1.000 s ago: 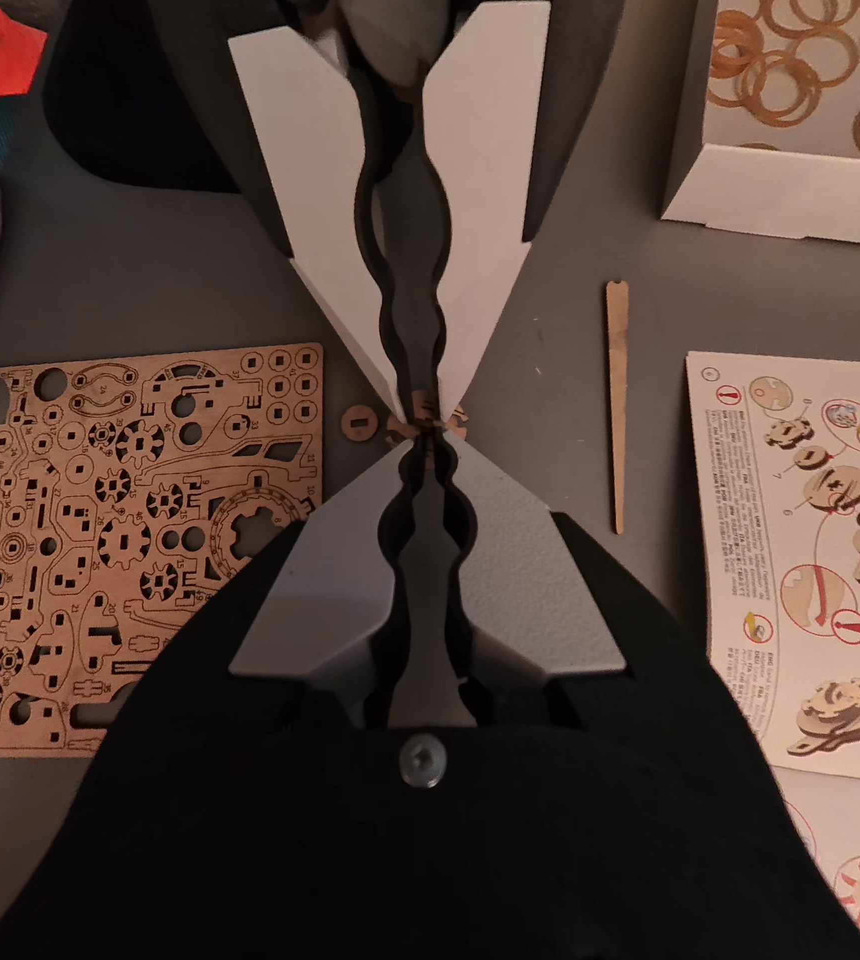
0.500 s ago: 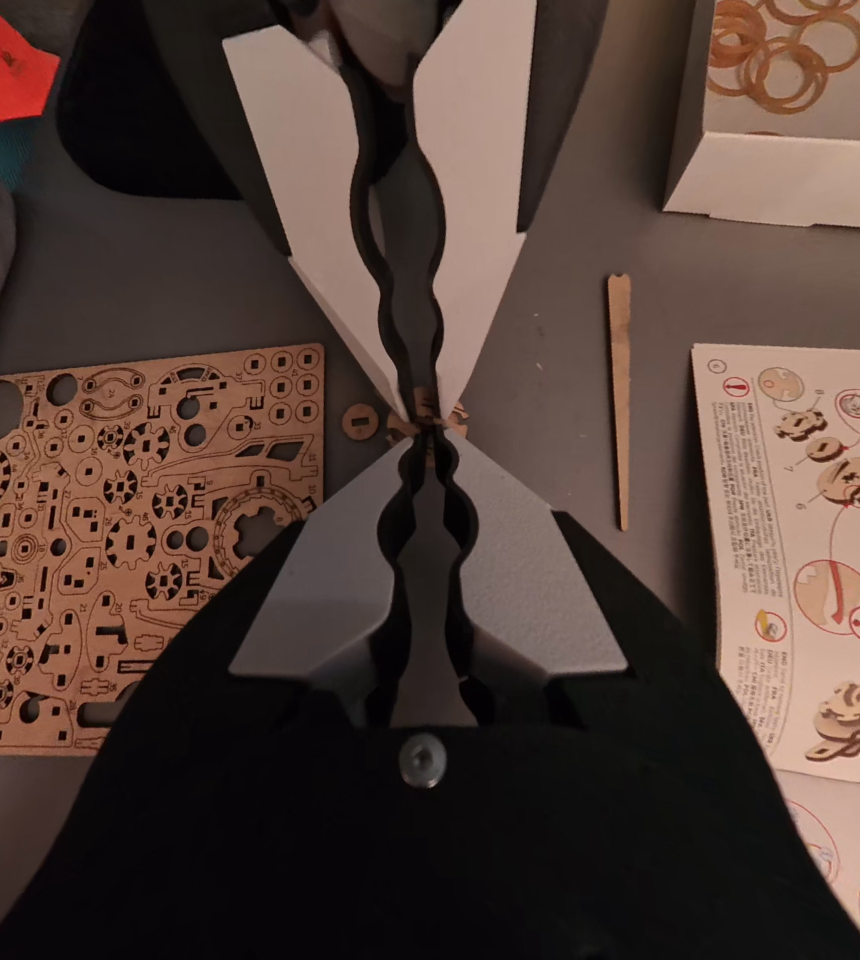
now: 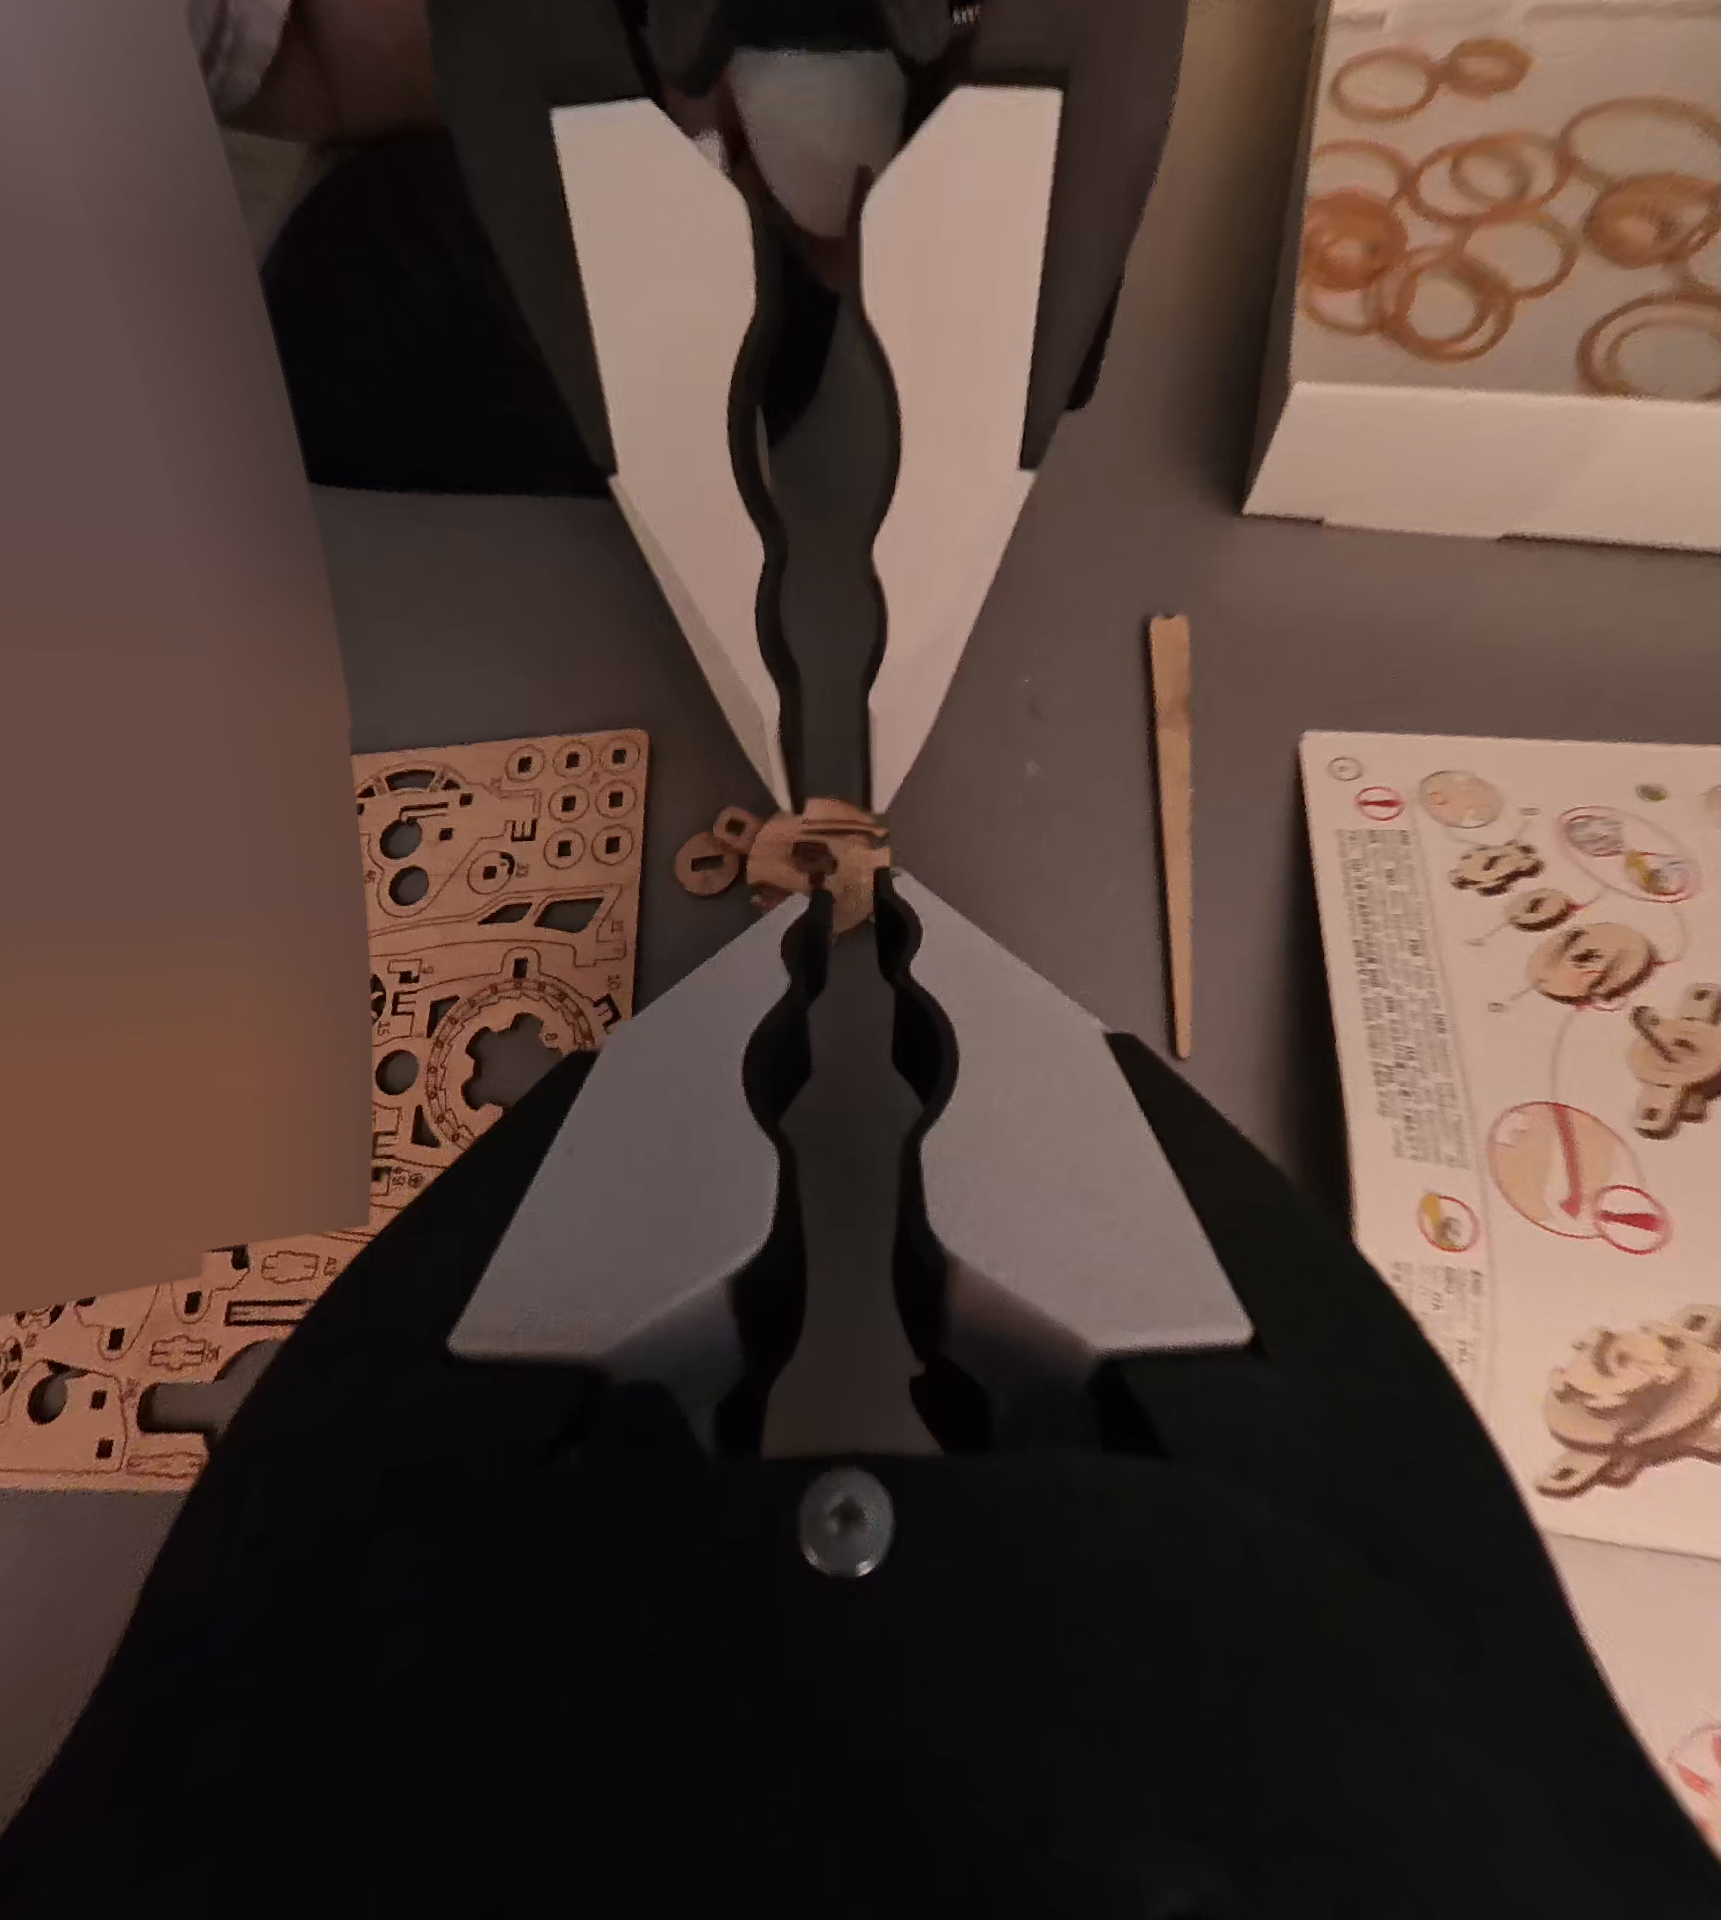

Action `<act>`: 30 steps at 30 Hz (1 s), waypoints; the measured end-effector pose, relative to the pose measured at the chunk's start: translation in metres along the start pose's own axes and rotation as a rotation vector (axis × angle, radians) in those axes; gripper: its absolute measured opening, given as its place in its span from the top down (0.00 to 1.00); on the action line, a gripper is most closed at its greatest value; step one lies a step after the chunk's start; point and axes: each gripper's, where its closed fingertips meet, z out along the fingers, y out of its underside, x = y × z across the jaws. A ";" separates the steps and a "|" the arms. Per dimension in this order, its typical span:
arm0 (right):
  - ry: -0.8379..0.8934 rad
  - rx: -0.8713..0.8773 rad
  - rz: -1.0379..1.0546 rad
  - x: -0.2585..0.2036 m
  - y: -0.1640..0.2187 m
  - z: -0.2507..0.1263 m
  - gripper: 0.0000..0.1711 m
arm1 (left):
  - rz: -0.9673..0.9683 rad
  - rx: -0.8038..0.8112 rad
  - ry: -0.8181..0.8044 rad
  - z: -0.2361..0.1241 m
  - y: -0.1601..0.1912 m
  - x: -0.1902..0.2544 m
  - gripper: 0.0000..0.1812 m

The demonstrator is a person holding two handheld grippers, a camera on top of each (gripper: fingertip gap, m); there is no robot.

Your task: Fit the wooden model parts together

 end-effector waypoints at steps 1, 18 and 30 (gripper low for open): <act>0.006 0.019 -0.001 0.001 -0.003 -0.002 0.95 | 0.003 0.015 -0.001 -0.003 -0.002 -0.001 0.94; -0.038 0.009 0.069 -0.005 0.003 0.015 0.89 | 0.024 -0.027 -0.044 0.007 -0.001 0.003 0.92; 0.001 -0.008 0.066 -0.005 0.003 0.014 0.90 | 0.073 -0.031 -0.072 0.009 -0.002 0.004 0.92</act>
